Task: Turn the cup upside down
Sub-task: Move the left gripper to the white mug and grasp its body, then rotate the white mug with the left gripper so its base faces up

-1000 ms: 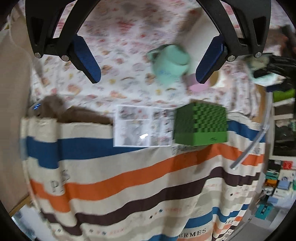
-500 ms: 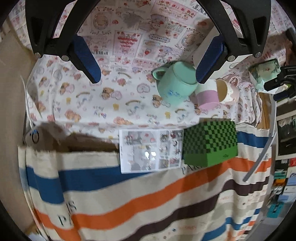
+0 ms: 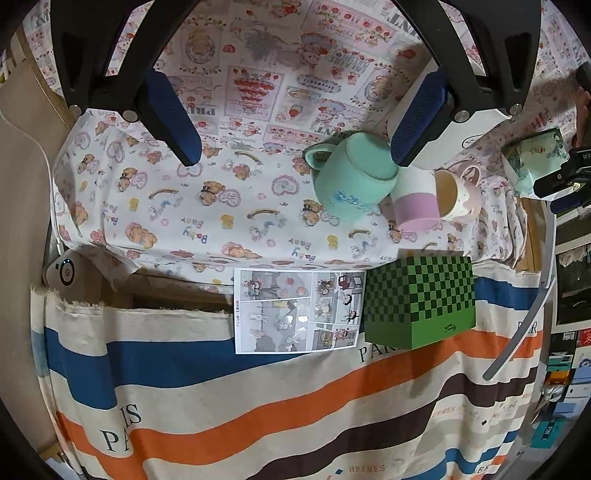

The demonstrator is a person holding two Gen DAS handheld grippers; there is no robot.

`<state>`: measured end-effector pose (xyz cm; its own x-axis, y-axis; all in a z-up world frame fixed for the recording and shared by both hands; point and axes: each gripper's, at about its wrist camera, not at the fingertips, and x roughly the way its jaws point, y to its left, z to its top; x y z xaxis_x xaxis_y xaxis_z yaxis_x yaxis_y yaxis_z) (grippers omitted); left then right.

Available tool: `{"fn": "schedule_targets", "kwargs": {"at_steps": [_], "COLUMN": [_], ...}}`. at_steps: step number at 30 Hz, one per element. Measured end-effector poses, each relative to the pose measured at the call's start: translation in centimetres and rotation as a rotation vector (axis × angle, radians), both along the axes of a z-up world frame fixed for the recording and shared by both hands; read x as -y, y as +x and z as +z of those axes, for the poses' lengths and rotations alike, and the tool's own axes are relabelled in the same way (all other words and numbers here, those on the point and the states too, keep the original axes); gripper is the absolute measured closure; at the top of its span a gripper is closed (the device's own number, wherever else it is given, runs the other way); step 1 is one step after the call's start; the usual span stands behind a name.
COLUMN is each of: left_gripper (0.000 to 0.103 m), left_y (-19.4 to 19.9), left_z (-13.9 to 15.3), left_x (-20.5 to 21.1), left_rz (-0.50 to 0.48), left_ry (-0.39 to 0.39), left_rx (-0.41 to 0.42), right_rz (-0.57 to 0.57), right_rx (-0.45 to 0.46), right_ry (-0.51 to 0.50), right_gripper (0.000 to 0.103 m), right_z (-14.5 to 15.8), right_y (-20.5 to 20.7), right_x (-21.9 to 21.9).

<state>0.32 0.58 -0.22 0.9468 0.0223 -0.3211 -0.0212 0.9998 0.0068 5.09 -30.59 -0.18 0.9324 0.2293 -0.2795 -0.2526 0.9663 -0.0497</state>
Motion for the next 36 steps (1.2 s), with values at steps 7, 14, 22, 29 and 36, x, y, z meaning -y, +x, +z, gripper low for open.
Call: {"fn": "schedule_targets", "kwargs": {"at_steps": [7,14,22,29,36], "left_gripper": [0.000,0.000,0.000,0.000,0.000], "left_y": [-0.4,1.4,3.3,8.7,11.6], "left_z": [0.3,2.9,6.1,5.7,2.4], "left_x": [-0.8,1.8,5.4,7.2,9.9], "left_rz": [0.104,0.071,-0.043,-0.057,-0.073], "left_ry": [-0.045,0.054,0.005,-0.166,-0.237], "left_rx": [0.033,-0.041,-0.167,-0.457,-0.657], "right_rz": [-0.013,-0.068,-0.079,-0.100,-0.121], "right_rx": [0.000,-0.001,-0.001,-0.004,-0.010], "right_ry": [0.004,0.011,0.012,0.009,0.006], "right_gripper": [0.000,0.000,0.000,0.000,0.000], "right_z": [0.1,0.1,0.1,0.1,0.0], "right_y": [0.0,0.1,0.0,0.2,0.4], "right_x": [0.1,0.5,0.5,0.7,0.8]}}
